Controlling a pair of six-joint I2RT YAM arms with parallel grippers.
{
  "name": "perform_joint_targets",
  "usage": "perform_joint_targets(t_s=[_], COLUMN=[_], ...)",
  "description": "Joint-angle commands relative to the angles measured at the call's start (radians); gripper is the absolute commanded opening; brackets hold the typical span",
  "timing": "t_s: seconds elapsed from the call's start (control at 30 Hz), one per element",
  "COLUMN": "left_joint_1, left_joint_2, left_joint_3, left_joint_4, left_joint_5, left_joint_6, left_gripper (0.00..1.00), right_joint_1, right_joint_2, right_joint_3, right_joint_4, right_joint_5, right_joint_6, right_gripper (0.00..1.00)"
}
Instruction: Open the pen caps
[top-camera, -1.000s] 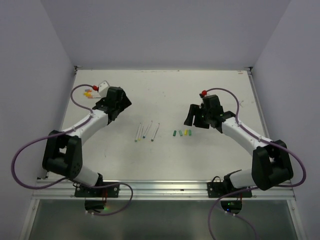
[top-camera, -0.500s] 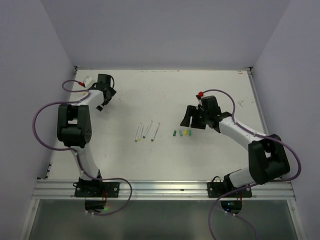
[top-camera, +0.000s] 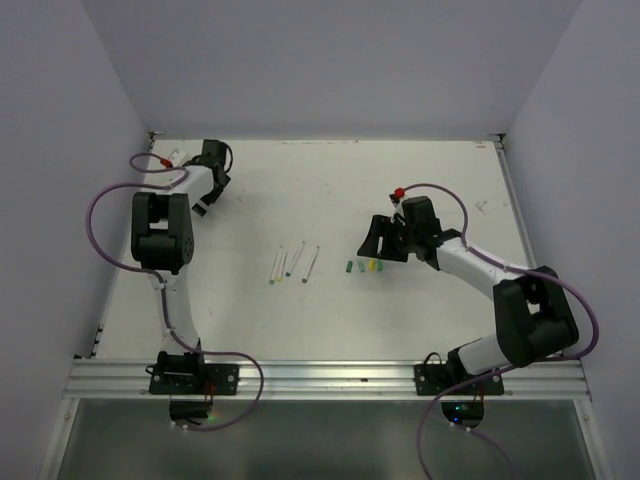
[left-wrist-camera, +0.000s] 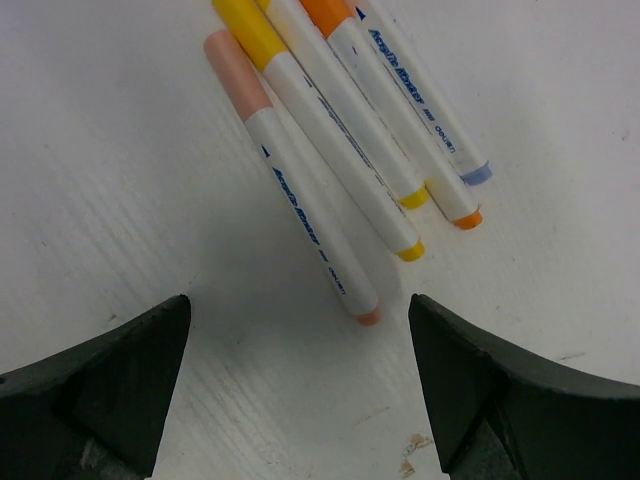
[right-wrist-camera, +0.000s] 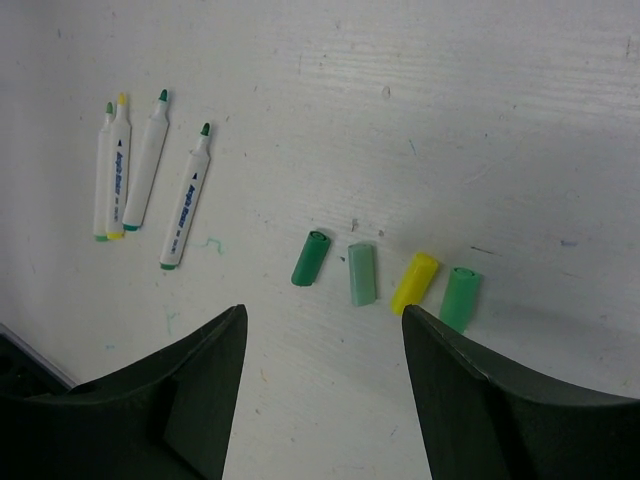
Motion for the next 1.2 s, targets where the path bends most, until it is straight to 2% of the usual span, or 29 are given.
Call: perform_joint_targets(t_s=[0.0,0.07,0.23,0.53,0.67,0.83,0.9,0.93,0.97,1.07,1.17], left_joint_1=[0.008,0.009,0.008,0.008,0.008,0.014,0.020,0.021,0.021,0.021,0.020], left_joint_2=[0.037,0.055,0.112,0.183,0.190,0.163,0.128,0.115,0.085,0.022,-0.046], left_joint_3=[0.081,0.127,0.186,0.249,0.227,0.148,0.090,0.066,0.045,-0.043,-0.144], left_joint_4=[-0.086,-0.157,-0.222,-0.320,-0.363,-0.348,-0.319,-0.310,-0.302,-0.270,-0.278], left_joint_5=[-0.129,-0.163,-0.201,-0.154,-0.137,-0.087,-0.062,-0.057,-0.054,-0.033,-0.011], left_joint_6=[-0.042,-0.073,-0.076,-0.085,-0.128,-0.133,-0.137,-0.140,-0.145,-0.160,-0.193], left_gripper=[0.91,0.92,0.93,0.93,0.69,0.53,0.35,0.35,0.22,0.00,0.00], right_joint_1=[0.002,0.004,0.004,0.002,0.002,0.002,0.004,0.002,0.002,0.002,0.002], right_joint_2=[-0.006,-0.010,-0.026,-0.027,-0.056,-0.113,-0.138,-0.144,-0.147,-0.168,-0.219], right_joint_3=[-0.004,-0.003,-0.006,-0.007,-0.004,-0.014,-0.014,-0.014,-0.009,-0.004,-0.020], right_joint_4=[0.044,0.046,0.047,0.040,0.018,0.018,0.004,-0.003,-0.011,-0.048,-0.046], right_joint_5=[-0.034,-0.037,-0.042,-0.037,-0.023,-0.022,-0.005,-0.002,0.003,0.007,0.010], right_joint_6=[0.007,0.007,0.009,0.010,0.003,0.009,0.010,0.009,0.010,0.011,0.026], right_gripper=[0.67,0.67,0.67,0.67,0.67,0.67,0.67,0.67,0.67,0.67,0.67])
